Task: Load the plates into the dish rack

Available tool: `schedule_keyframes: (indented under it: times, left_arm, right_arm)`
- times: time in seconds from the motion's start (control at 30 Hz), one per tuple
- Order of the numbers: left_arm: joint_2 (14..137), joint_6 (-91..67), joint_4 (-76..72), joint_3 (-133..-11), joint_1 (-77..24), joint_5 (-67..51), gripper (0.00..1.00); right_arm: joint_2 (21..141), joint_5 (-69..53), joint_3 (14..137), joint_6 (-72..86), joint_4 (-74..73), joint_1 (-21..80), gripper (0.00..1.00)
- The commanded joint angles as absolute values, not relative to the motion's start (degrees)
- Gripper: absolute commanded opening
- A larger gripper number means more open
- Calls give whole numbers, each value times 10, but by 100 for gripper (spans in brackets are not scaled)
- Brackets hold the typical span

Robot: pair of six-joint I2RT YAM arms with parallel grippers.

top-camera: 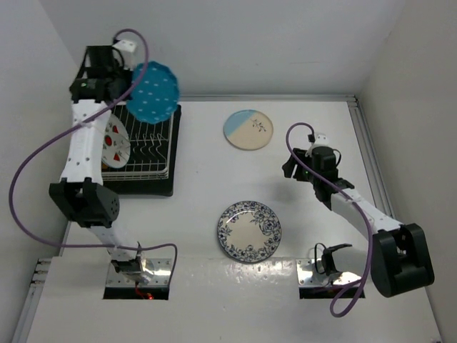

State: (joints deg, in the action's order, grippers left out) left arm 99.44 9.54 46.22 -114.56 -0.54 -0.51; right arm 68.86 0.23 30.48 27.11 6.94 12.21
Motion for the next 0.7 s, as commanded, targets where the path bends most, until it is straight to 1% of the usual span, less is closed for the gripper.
schedule_keyframes:
  times: [0.0, 0.23, 0.47, 0.67]
  left_arm:
    - [906, 107, 425, -1150, 36, 87, 0]
    - [860, 102, 437, -1097, 117, 145, 0]
    - [850, 109, 437, -1166, 184, 165, 0]
    - [845, 141, 431, -1185, 196, 253, 0]
  right_arm:
    - [669, 36, 326, 303, 74, 129, 64]
    - [665, 101, 334, 286, 50, 170, 64]
    - [674, 89, 351, 266, 41, 181, 64]
    - [706, 82, 387, 272, 8, 189, 64]
